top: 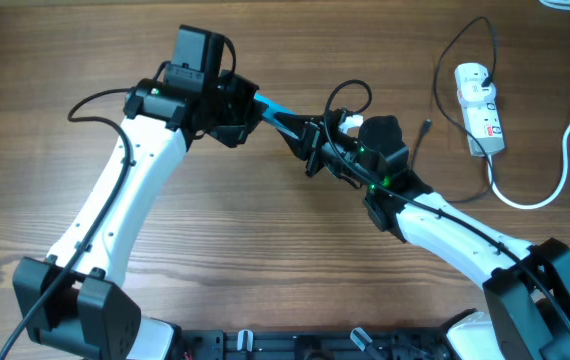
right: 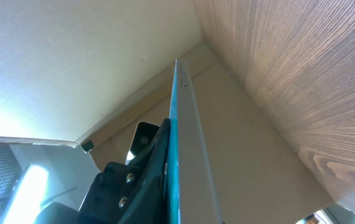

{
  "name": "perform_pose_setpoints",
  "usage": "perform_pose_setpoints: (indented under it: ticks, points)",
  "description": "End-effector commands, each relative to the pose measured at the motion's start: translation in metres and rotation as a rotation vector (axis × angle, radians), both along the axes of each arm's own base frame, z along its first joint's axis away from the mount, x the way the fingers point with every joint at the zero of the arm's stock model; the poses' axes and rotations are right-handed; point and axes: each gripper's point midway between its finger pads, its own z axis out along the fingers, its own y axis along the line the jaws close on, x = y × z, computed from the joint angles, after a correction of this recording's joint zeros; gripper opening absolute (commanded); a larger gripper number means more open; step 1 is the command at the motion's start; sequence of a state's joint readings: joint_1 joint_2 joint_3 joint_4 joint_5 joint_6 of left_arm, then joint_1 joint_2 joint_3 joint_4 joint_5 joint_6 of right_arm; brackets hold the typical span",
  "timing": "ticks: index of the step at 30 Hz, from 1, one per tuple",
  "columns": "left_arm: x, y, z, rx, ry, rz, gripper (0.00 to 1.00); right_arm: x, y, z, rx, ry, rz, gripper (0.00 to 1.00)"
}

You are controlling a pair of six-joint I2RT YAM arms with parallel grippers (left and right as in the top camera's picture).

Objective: Plug charger to phone and switch on socket
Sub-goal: 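Open the right gripper and withdraw it, leaving the phone in the left gripper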

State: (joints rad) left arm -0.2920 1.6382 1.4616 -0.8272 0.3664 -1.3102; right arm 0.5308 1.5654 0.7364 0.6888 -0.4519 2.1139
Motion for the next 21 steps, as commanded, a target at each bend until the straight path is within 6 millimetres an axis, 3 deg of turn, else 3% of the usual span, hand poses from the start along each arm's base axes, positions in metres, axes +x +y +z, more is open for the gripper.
perform_pose_setpoints:
  ticks: [1, 7, 10, 12, 15, 18, 21]
  points:
    - [0.009, 0.019, -0.005, 0.012, 0.013, 0.036, 0.04, -0.018, 0.016, 0.008, -0.002, -0.047, 0.114, 0.06]
    - [0.018, 0.017, 0.004, -0.039, -0.024, 0.034, 0.04, -0.018, 0.016, 0.008, -0.001, -0.047, 0.114, 0.05]
    - [0.018, 0.015, 0.005, -0.048, -0.03, 0.024, 0.18, -0.018, 0.016, 0.014, 0.011, -0.069, 0.113, 0.05]
    - [0.018, 0.015, 0.005, -0.045, -0.031, 0.018, 0.2, -0.017, 0.017, 0.024, 0.033, -0.111, 0.113, 0.04]
    - [0.017, 0.015, 0.004, -0.044, -0.028, 0.017, 0.19, -0.017, 0.017, 0.03, 0.046, -0.134, 0.112, 0.05]
    - [0.017, 0.014, 0.004, -0.044, -0.028, 0.016, 0.06, -0.017, 0.017, 0.03, 0.045, -0.133, 0.113, 0.04]
    - [0.017, 0.014, 0.004, -0.044, -0.028, 0.016, 0.04, -0.017, 0.017, 0.03, 0.045, -0.133, 0.112, 0.05]
